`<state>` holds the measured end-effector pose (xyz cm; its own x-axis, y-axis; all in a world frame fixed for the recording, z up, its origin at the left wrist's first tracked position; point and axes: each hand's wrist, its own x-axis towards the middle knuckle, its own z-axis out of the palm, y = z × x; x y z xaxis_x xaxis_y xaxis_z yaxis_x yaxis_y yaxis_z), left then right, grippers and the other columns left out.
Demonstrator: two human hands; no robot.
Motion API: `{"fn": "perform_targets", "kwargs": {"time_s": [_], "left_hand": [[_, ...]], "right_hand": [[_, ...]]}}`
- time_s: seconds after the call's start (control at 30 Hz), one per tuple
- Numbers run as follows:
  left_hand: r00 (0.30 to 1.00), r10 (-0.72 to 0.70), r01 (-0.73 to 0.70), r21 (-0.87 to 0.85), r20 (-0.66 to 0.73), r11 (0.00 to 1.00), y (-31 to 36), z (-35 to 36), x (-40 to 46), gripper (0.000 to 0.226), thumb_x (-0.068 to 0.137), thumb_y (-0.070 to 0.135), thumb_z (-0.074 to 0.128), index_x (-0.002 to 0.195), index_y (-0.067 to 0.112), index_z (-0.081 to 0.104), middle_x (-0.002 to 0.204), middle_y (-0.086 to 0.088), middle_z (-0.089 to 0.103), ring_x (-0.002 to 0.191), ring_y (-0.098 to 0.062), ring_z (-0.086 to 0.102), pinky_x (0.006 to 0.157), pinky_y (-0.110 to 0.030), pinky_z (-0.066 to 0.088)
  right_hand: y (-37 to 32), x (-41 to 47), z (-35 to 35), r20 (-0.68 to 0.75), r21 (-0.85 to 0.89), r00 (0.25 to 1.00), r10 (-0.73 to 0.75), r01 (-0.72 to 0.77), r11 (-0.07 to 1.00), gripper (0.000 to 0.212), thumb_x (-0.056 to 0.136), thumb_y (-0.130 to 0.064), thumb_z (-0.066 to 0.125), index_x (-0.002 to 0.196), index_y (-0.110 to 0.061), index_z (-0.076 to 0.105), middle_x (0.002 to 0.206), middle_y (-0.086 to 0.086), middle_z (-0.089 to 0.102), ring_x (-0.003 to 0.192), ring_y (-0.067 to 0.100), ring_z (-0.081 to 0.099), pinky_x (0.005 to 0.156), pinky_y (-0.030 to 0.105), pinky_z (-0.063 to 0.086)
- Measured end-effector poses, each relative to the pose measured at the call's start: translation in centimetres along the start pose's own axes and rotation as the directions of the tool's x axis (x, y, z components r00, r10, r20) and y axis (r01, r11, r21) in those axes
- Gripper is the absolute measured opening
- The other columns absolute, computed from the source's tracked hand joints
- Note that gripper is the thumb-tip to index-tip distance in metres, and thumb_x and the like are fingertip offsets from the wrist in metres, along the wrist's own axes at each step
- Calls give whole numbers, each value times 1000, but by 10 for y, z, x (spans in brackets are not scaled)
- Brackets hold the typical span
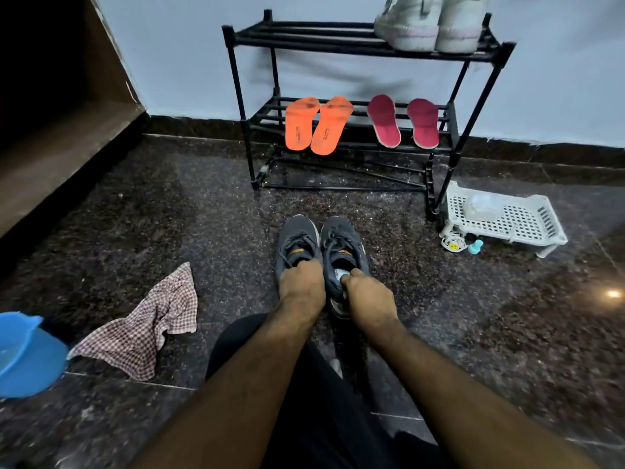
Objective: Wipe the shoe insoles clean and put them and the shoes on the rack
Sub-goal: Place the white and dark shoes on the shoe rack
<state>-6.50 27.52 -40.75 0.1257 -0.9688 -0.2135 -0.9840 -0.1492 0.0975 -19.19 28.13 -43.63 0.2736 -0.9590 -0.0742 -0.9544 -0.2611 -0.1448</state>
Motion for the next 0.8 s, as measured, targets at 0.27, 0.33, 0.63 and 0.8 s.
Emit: {"fn": "perform_targets", "kwargs": {"time_s": [0.27, 0.33, 0.63, 0.8], "left_hand": [[935, 122, -152, -64, -332, 986, -2, -35, -38, 18, 94, 12, 55, 110, 20, 52, 96, -8, 70, 92, -33, 67, 72, -40, 49], [915, 125, -168, -81, -385, 982, -2, -51, -45, 18, 93, 13, 56, 110, 20, 51, 92, -8, 70, 90, -32, 67, 70, -40, 48], [809, 149, -198, -24, -569, 980, -5, -151, -57, 20, 94, 14, 57, 112, 20, 52, 97, -8, 69, 95, -34, 62, 68, -37, 38], [733, 161, -241, -31, -661, 970, -8, -207, -48, 20, 92, 17, 61, 109, 21, 50, 96, -7, 70, 94, -34, 64, 66, -35, 37]], "right_hand": [[5, -14, -65, -209, 36, 977, -47, 55, 998, 13, 94, -21, 56, 107, -23, 58, 98, -2, 50, 87, 24, 63, 62, 33, 39], [5, -16, -83, -275, 40, 959, -69, 83, 996, 14, 93, -20, 56, 107, -24, 58, 95, -3, 47, 86, 23, 62, 61, 33, 38], [-14, -7, -166, -492, 10, 855, -165, 195, 981, 21, 90, -21, 63, 108, -29, 55, 91, -8, 44, 86, 19, 59, 56, 33, 41], [-21, 12, -220, -586, -47, 785, -199, 212, 976, 22, 86, -18, 67, 104, -27, 55, 92, -6, 48, 83, 19, 59, 53, 33, 43]]}}
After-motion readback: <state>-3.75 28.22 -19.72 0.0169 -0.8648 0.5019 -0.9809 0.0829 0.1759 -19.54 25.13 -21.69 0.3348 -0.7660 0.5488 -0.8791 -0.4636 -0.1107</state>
